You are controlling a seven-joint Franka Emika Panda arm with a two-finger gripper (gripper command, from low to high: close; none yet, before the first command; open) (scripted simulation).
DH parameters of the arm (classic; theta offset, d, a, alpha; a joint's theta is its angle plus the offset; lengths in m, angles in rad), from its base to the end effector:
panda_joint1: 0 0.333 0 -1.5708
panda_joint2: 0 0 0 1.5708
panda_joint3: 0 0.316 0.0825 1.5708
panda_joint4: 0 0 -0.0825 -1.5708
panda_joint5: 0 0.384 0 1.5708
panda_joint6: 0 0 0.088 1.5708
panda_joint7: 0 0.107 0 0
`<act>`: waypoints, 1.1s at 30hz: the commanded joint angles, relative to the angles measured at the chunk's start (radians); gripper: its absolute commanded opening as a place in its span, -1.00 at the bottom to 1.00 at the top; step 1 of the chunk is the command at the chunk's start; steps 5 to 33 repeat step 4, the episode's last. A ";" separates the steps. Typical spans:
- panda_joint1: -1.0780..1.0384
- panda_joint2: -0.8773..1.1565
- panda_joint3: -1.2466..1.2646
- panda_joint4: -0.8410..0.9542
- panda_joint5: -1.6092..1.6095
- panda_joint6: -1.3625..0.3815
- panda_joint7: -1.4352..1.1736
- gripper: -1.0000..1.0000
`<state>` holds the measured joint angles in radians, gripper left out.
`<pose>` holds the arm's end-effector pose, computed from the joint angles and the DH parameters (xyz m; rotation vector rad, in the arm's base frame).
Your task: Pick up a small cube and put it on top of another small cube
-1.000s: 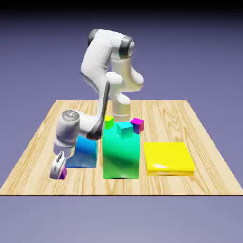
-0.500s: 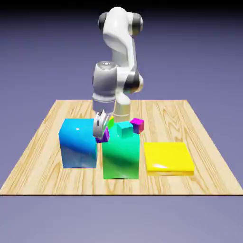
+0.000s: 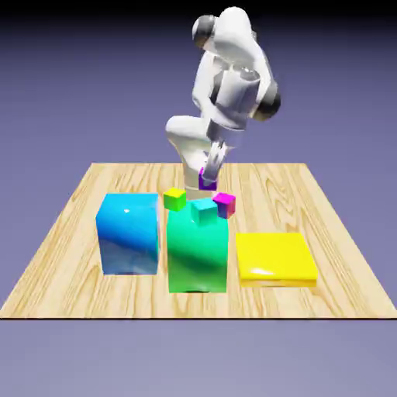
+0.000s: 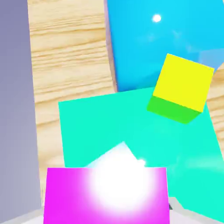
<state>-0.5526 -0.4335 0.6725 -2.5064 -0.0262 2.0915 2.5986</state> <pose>0.4135 0.0469 0.3991 0.9111 -2.8395 0.3950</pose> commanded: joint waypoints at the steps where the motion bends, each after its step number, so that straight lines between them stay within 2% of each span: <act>1: -0.002 0.005 0.002 -0.011 -0.002 0.015 0.003 -1.00; 2: -0.002 0.005 0.002 -0.011 -0.002 0.015 0.003 1.00; 4: 0.003 -0.009 -0.004 0.019 0.005 -0.029 -0.006 1.00; 33: 0.003 -0.009 -0.004 0.019 0.005 -0.029 -0.006 1.00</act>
